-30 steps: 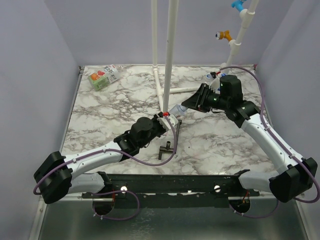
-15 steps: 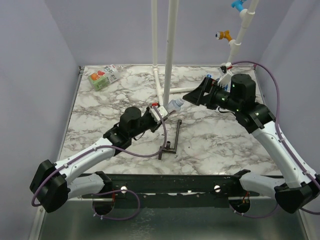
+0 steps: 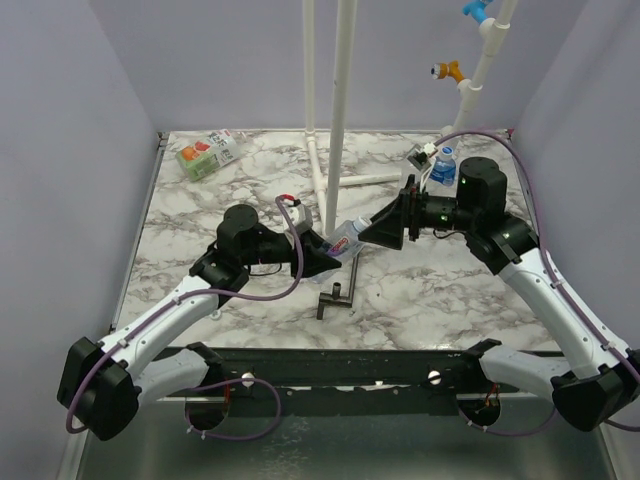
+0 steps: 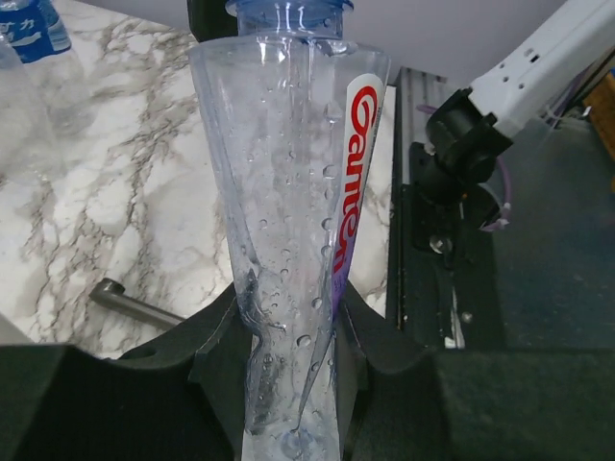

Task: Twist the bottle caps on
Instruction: Screw the bottle cap onto the plastic bottle, then place the plastic bottle at the center of the board.

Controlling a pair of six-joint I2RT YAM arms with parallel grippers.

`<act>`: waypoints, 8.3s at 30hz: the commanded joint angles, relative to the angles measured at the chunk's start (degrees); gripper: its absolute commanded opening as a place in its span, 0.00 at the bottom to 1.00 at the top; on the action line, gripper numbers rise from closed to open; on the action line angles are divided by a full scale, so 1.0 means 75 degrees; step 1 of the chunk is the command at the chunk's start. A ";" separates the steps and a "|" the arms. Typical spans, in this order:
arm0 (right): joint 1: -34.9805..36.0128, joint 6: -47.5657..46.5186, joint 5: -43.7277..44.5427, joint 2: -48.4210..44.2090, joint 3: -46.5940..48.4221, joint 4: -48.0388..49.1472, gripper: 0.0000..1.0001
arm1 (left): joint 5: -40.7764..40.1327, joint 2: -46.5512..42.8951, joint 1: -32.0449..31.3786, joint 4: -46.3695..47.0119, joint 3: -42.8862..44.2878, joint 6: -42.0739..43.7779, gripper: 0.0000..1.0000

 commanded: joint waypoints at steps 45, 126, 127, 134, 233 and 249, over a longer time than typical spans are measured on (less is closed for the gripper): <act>0.0120 0.1937 0.2358 0.1095 0.0330 -0.1779 0.05 | -0.9134 0.0942 -0.3201 0.1168 0.0756 0.2828 0.00; -0.0436 0.0731 0.0367 0.0857 0.0546 -0.1616 0.00 | -0.6124 0.0283 -0.1646 0.0493 0.0428 0.1011 0.00; -0.0434 0.0886 0.0429 0.0891 0.0540 -0.1607 0.00 | -0.6936 0.0327 -0.1906 0.0585 0.0456 0.1338 0.00; -0.0434 0.1591 0.1031 0.0994 0.0467 -0.1601 0.03 | -0.9155 0.0849 -0.2850 0.1079 0.0583 0.2700 0.00; 0.0420 -0.1940 0.8558 0.6385 0.4390 -0.1179 0.12 | -0.9258 -0.1629 -0.1546 -0.2577 0.0761 -0.0473 0.99; 0.0413 -0.1958 0.8583 0.6303 0.4167 -0.1138 0.49 | -0.9056 -0.1500 -0.1468 -0.2630 0.0786 -0.0569 0.99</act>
